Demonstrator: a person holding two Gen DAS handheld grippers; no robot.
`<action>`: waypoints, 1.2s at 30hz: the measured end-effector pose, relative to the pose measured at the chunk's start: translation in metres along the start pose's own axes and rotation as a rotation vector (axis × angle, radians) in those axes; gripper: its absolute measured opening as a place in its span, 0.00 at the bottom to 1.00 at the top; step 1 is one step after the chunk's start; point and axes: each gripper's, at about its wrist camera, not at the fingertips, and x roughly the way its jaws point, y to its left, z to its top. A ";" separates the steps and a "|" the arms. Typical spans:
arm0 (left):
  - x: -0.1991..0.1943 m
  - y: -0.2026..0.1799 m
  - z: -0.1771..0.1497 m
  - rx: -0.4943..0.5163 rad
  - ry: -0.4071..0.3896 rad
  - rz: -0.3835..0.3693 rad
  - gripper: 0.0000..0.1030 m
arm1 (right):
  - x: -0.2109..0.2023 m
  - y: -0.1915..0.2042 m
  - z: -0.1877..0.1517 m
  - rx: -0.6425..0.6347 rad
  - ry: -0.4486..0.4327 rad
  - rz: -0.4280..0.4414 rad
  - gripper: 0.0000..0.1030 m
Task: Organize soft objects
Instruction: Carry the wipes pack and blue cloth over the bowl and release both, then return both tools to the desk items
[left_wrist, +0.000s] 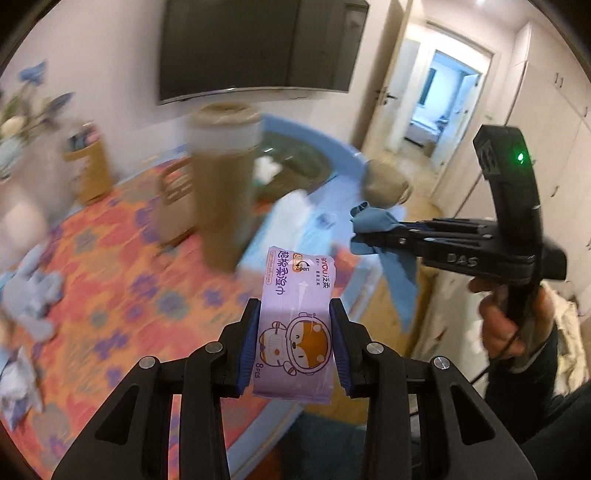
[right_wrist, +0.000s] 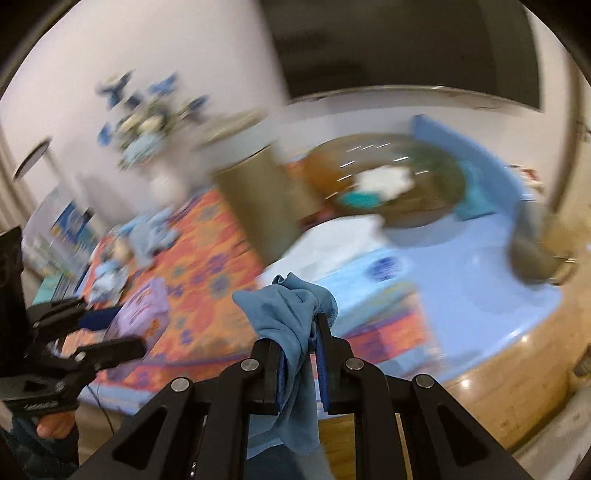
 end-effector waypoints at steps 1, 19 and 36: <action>0.004 -0.006 0.010 -0.003 -0.001 -0.014 0.32 | -0.004 -0.007 0.005 0.013 -0.014 -0.017 0.13; 0.117 -0.015 0.188 -0.257 -0.069 0.167 0.32 | 0.053 -0.136 0.182 0.292 -0.092 -0.179 0.13; 0.109 -0.025 0.198 -0.202 -0.180 0.178 0.62 | 0.090 -0.157 0.194 0.272 -0.012 -0.193 0.52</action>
